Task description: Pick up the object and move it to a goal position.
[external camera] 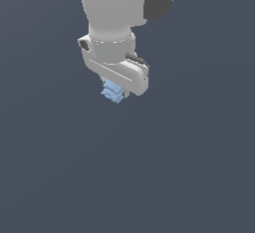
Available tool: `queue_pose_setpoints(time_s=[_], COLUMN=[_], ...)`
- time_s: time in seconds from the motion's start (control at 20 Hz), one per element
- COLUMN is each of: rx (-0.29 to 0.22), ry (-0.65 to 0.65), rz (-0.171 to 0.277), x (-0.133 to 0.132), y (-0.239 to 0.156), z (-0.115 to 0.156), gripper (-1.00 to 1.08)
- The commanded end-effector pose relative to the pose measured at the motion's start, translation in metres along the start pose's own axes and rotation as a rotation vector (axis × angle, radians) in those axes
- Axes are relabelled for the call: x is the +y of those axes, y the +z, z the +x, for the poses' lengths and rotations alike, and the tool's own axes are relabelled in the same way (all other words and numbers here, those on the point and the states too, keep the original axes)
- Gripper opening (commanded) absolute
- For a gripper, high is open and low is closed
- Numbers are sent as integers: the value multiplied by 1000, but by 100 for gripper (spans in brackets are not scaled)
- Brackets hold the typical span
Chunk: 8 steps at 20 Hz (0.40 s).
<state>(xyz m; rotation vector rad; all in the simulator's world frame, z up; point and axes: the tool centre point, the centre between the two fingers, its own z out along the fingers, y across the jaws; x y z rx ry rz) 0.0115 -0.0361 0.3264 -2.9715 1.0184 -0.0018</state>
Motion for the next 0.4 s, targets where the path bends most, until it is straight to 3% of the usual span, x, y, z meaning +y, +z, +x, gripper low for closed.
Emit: queue_pose_setpoints(time_s=[0.0,0.35], rx=[-1,-1], ry=[-1,-1], rz=[-1,-1], x=[2,3], y=[-8,-16], z=[5,10], gripper=[-100,-100])
